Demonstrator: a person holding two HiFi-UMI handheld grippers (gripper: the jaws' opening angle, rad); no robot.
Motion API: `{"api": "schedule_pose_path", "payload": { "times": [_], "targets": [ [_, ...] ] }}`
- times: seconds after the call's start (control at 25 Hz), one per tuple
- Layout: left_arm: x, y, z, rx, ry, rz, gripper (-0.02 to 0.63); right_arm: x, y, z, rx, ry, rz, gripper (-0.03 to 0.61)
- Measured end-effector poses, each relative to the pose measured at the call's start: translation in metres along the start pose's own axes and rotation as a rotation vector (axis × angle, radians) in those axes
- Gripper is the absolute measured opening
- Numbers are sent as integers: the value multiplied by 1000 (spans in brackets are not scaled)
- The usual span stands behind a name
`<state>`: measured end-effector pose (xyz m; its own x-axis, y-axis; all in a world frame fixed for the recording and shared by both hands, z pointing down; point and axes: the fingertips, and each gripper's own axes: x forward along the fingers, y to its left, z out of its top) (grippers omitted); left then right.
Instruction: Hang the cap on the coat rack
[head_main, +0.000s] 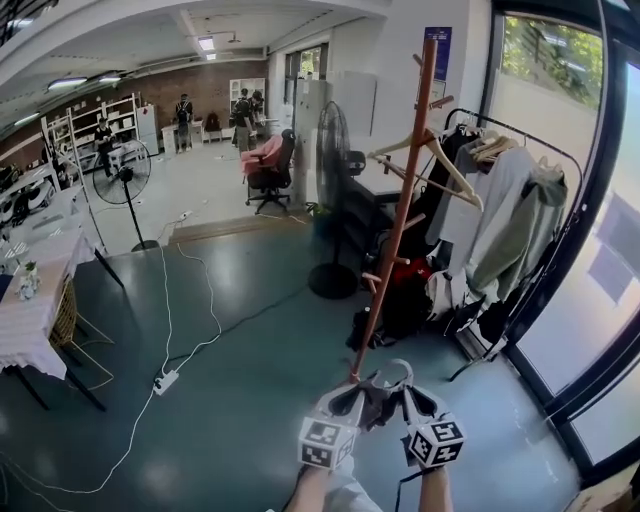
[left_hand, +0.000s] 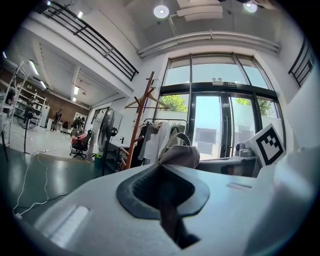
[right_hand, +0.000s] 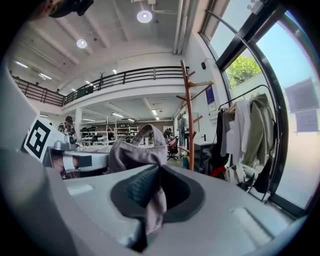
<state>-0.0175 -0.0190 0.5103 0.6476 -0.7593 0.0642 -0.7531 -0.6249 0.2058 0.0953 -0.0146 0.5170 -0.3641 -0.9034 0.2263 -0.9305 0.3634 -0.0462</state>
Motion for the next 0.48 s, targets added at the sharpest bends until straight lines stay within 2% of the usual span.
{"api": "schedule_pose_path", "payload": {
  "times": [0.16,0.48],
  "targets": [
    [19,17,0,-22,4,13,17,27,-10,-4,19,13,21,18],
    [97,47,-8,-24,73,-1,17,91,-68,-4,81,47,6,18]
  ]
}}
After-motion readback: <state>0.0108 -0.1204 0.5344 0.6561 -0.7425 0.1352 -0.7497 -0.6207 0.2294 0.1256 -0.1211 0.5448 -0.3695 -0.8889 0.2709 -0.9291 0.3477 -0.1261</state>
